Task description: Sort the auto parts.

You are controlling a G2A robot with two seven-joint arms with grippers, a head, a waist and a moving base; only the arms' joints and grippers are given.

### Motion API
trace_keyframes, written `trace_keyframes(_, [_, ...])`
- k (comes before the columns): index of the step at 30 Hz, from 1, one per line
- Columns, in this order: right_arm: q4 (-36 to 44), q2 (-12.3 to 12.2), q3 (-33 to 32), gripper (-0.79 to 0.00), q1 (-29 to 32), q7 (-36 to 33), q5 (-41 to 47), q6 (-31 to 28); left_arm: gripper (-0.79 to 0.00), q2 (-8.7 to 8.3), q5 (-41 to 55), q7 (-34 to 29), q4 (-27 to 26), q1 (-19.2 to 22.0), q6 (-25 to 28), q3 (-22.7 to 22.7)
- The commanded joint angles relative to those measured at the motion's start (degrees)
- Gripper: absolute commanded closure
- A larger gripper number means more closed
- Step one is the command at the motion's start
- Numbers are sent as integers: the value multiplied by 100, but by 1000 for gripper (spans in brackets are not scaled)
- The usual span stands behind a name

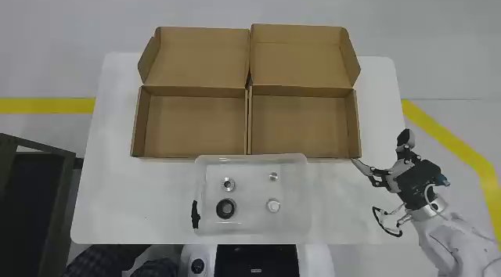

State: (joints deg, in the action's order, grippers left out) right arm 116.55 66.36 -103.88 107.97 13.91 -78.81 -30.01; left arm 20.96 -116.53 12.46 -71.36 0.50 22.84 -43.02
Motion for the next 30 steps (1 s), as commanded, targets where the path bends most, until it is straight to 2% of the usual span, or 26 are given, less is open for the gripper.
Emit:
trace_keyframes(1, [0, 0, 0, -784, 0, 0, 0, 0, -784, 0, 0, 0, 0, 0, 0, 0])
trace_keyframes(16, [15, -4, 32, -785, -32, -64, 5, -61, -785, 0, 0, 0, 0, 0, 0, 0])
trace_keyframes(30, [143, -198, 411, -785, -904, -1229, -54, -2217, -785, 0, 0, 0, 0, 0, 0, 0])
